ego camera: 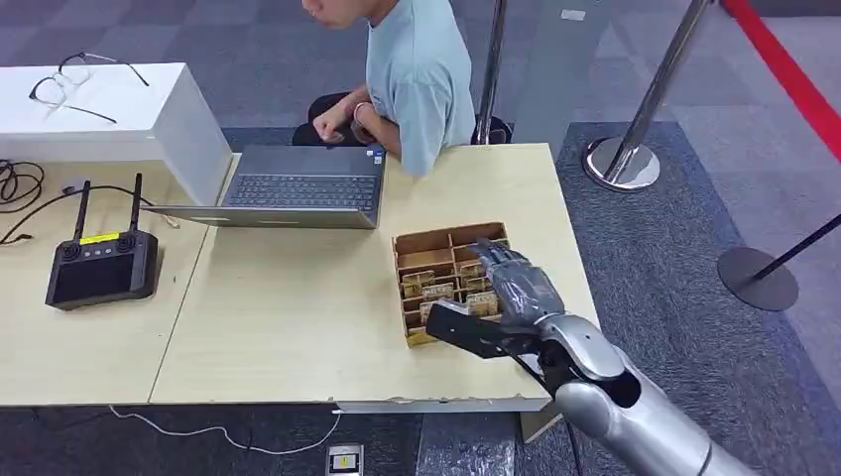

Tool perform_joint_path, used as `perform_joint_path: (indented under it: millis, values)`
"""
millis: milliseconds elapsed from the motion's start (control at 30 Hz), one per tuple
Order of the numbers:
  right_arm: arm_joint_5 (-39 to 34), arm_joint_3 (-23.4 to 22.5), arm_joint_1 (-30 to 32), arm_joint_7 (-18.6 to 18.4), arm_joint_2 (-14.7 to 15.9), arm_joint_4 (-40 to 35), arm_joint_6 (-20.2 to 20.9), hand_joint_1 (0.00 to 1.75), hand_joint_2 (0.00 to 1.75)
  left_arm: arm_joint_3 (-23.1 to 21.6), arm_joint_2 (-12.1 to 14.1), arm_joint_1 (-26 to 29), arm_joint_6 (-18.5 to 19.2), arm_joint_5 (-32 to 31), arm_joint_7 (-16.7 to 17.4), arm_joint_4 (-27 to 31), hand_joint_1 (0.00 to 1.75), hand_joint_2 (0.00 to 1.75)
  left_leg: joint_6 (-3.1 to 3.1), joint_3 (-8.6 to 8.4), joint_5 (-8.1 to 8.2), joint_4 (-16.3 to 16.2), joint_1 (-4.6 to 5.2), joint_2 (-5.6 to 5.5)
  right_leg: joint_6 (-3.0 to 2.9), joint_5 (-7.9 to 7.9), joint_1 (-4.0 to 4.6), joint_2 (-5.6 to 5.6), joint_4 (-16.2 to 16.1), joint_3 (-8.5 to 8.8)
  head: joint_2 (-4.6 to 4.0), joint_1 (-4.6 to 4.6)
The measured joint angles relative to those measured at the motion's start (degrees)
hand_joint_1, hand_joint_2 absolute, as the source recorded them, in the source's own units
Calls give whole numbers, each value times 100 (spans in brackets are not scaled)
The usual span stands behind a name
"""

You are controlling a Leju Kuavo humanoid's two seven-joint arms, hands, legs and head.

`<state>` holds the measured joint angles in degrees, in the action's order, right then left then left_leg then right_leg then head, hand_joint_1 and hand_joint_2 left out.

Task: Pass the card to the sensor for recognition and then transmit it.

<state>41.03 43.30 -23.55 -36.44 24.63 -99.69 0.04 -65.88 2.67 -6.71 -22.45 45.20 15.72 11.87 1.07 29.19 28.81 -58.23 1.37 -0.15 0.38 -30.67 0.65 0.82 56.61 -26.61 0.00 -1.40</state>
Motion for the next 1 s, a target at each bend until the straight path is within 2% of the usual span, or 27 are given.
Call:
perform_joint_path:
  millis: [67, 100, 233, 567, 667, 700, 733, 767, 833, 933, 1000]
  values:
    - [0, 52, -27, 0, 13, 7, 13, 10, 175, 0, 0, 0, -2, -22, 0, 0, 0, 175, 0, 0, 0, 0, 0, 0, 0, 0, 0, 0, 0, 0, 0, 0]
    - [0, 74, -39, -2, 17, 7, 13, 17, 175, 0, 0, 0, -2, -24, -2, 0, 0, 175, 0, 0, 0, 0, 0, 0, 0, 0, 0, 0, 0, 0, 0, -2]
    - [70, 159, -69, 0, 24, 50, -63, 10, 175, 0, 0, -1, -2, -46, -13, 0, 0, 175, 0, 1, 0, 0, 0, 0, 0, 0, 0, 0, 0, -1, 0, -2]
    - [284, 208, -58, 63, 24, 212, -492, 12, 175, -2, -2, -3, -2, -66, -11, 0, 0, 175, 0, 0, 0, 0, 0, 0, 0, 0, 0, 0, 0, -1, 0, -2]
    - [284, 208, -57, 68, 22, 267, -496, 28, 175, -2, -2, -3, -2, -68, -11, 0, 0, 175, 0, 1, 0, 1, 0, 0, 0, 0, 0, 0, 0, -1, 0, 0]
    - [284, 208, -57, 70, 22, 291, -496, 44, 175, 0, -2, -3, -2, -68, -11, 0, 0, 175, 0, 1, 0, 1, 0, 0, 0, 0, 0, 0, 0, -1, 0, 0]
    - [288, 208, -57, 70, 22, 310, -503, 68, 175, -2, -2, -3, -2, -70, -11, 0, 0, 175, 0, 1, 0, 1, 0, 0, 0, 0, 0, 0, 0, -1, 0, 0]
    - [302, 208, -56, 70, 22, 326, -516, 75, 175, -2, -2, -3, -2, -70, -9, 0, 0, 175, 0, 1, 0, 1, 0, 0, 0, 0, 0, 0, 0, -1, 0, 0]
    - [396, 205, -55, 61, 17, 354, -553, 72, 175, -2, 0, -3, -2, -70, -7, 0, 0, 175, 0, 1, 0, 1, 0, 0, 0, 0, 0, 0, 0, -1, 0, 0]
    - [481, 199, -57, 65, 4, 419, -629, 52, 175, -2, -2, -3, -2, -70, -7, 0, 0, 175, 0, 1, 0, 0, 0, 0, 0, 0, 0, 0, 0, -1, 0, 0]
    - [483, 199, -58, 98, -18, 461, -669, 58, 175, 0, 0, -4, -2, -68, -9, 0, 0, 175, 0, 2, 0, 0, 0, 0, 0, 0, 0, 0, 0, -1, 0, 0]
